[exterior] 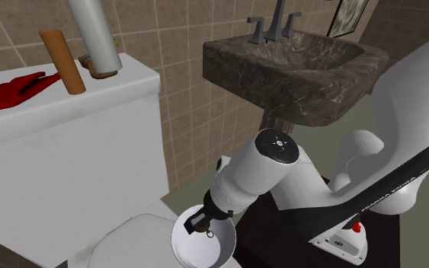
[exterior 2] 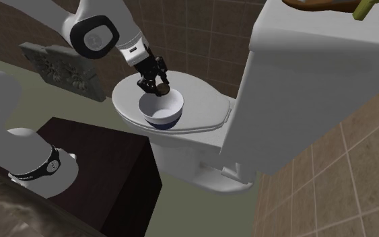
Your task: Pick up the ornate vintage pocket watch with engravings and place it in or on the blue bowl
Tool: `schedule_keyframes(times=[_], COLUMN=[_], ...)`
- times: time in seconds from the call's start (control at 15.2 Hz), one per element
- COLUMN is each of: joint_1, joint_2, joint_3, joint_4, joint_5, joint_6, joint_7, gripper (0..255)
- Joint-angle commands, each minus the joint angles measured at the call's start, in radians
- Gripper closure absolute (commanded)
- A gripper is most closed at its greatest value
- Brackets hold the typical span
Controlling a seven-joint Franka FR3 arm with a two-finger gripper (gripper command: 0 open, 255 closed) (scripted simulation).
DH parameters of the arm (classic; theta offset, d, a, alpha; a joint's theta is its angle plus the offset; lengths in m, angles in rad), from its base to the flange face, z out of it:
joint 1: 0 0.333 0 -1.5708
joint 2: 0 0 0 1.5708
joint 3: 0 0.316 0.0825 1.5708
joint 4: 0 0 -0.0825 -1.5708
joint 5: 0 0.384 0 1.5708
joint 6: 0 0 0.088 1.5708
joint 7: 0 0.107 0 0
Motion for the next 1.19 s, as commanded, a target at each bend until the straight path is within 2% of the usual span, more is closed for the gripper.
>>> schedule_keyframes(times=[0.0,0.26,0.53,0.73,0.79,0.86,1.12], joint_1=[0.004,-0.053,-0.144,-0.256,-0.306,-0.390,-0.392], joint_2=[-0.004,0.051,0.110,0.156,0.172,0.194,0.193], joint_3=[0.017,0.068,0.144,0.235,0.276,0.344,0.347], joint_4=[-0.015,-0.030,-0.039,-0.040,-0.038,-0.034,-0.035], joint_5=[0.000,-0.054,-0.143,-0.248,-0.294,-0.372,-0.368], joint_6=[0.010,0.081,0.151,0.200,0.215,0.235,0.235], joint_7=[0.022,0.071,0.145,0.230,0.268,0.330,0.327], gripper=[255,255,255,255,255,255,255])
